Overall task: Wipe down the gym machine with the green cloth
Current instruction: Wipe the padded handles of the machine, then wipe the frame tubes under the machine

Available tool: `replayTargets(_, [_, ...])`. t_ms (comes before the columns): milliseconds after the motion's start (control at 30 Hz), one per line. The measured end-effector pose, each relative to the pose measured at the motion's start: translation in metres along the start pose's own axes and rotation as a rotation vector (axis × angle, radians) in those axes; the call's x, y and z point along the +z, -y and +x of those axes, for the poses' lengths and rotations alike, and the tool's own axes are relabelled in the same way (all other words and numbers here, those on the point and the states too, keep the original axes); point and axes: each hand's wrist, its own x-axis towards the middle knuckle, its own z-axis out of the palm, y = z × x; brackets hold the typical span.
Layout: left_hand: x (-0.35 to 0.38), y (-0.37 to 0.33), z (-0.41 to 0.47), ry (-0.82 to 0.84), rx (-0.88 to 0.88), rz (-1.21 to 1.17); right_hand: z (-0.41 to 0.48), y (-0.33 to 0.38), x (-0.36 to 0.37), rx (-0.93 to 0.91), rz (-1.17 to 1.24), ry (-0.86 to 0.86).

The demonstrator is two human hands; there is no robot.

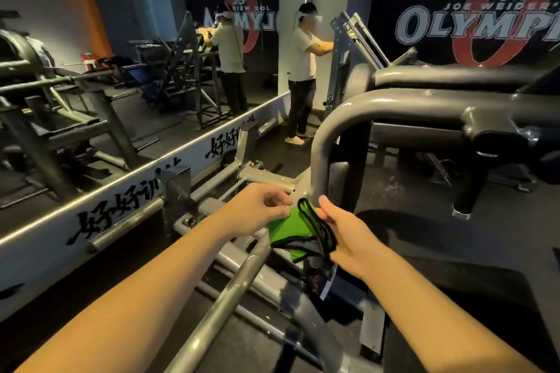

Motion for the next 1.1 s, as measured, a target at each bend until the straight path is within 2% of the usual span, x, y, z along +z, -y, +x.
replayTargets(133, [-0.028, 0.022, -0.02, -0.017, -0.054, 0.023, 0.006, -0.017, 0.02, -0.049, -0.219, 0.145])
replayTargets(267, [-0.055, 0.06, -0.037, -0.055, -0.103, 0.032, 0.03, -0.038, 0.053, -0.1, -0.36, 0.027])
replayTargets(400, [-0.086, 0.103, -0.054, 0.031, -0.139, -0.084, 0.064, -0.059, 0.089, -0.059, -0.33, -0.046])
replayTargets(600, [-0.13, 0.197, -0.056, 0.295, -0.117, 0.046, 0.121, -0.089, 0.165, -0.009, -0.293, -0.184])
replayTargets(733, [-0.159, 0.261, -0.038, 0.33, -0.021, 0.009, 0.165, -0.111, 0.211, 0.032, -0.268, -0.294])
replayTargets(867, [-0.183, 0.305, -0.021, 0.293, -0.011, -0.004, 0.19, -0.119, 0.244, 0.066, -0.172, -0.379])
replayTargets(1000, [-0.193, 0.321, -0.009, 0.379, 0.046, -0.018, 0.202, -0.121, 0.259, 0.101, -0.079, -0.432])
replayTargets(1100, [-0.195, 0.323, 0.0, 0.379, 0.087, -0.018, 0.203, -0.12, 0.267, 0.123, -0.027, -0.462])
